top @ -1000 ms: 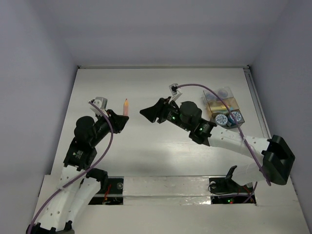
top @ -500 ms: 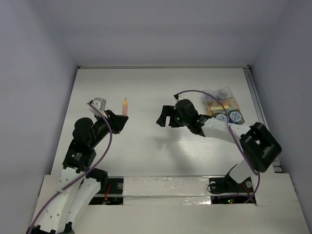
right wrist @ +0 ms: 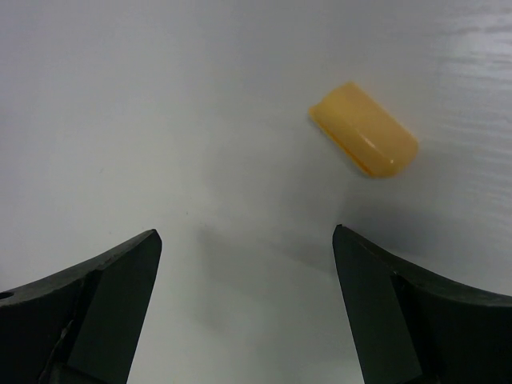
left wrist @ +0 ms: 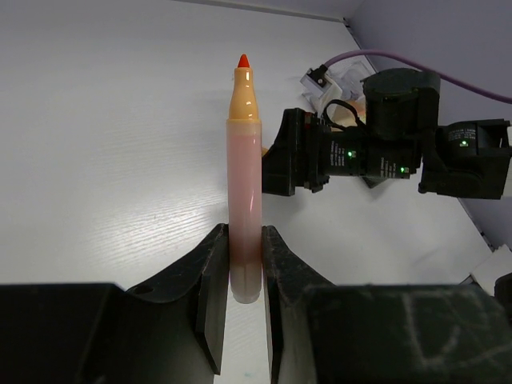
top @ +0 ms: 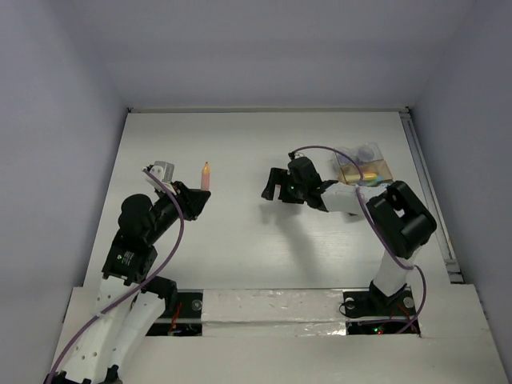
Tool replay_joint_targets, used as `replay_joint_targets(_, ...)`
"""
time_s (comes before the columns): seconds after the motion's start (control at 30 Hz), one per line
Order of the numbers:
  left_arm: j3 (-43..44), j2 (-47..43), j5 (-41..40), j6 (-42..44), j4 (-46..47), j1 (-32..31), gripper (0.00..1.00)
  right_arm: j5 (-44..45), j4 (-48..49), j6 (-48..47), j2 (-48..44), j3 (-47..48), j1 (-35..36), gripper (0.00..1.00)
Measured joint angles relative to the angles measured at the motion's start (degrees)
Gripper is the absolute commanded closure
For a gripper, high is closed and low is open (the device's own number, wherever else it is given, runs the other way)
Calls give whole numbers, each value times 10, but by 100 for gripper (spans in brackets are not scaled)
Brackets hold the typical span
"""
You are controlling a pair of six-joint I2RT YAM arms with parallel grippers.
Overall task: Sort the stationery into containers
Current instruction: Close the pen cap on the pen.
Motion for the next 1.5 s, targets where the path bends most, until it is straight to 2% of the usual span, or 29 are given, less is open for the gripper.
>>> replay_joint_targets(0.53, 0, 0, 0, 3, 0, 0, 100, 93, -44, -43, 66, 97, -16, 6)
replay_joint_targets(0.7, 0, -1, 0, 3, 0, 0, 100, 109, -73, -65, 90, 138, -17, 10)
replay_joint_targets(1.0, 0, -1, 0, 3, 0, 0, 100, 117, -129, -102, 136, 215, -23, 22)
replay_joint_targets(1.03, 0, -2, 0, 3, 0, 0, 100, 117, -134, -104, 137, 219, -23, 25)
replay_joint_targets(1.07, 0, -2, 0, 3, 0, 0, 100, 117, -137, -106, 138, 221, -24, 34)
replay_joint_targets(1.17, 0, -2, 0, 3, 0, 0, 100, 118, -147, -112, 139, 222, -24, 43)
replay_joint_targets(1.33, 0, -2, 0, 3, 0, 0, 100, 117, -160, -113, 140, 226, -24, 43)
replay_joint_targets(1.4, 0, -2, 0, 3, 0, 0, 100, 113, -163, -117, 141, 230, -24, 39)
replay_joint_targets(1.5, 0, -2, 0, 3, 0, 0, 100, 100, -171, -134, 150, 247, -24, 27)
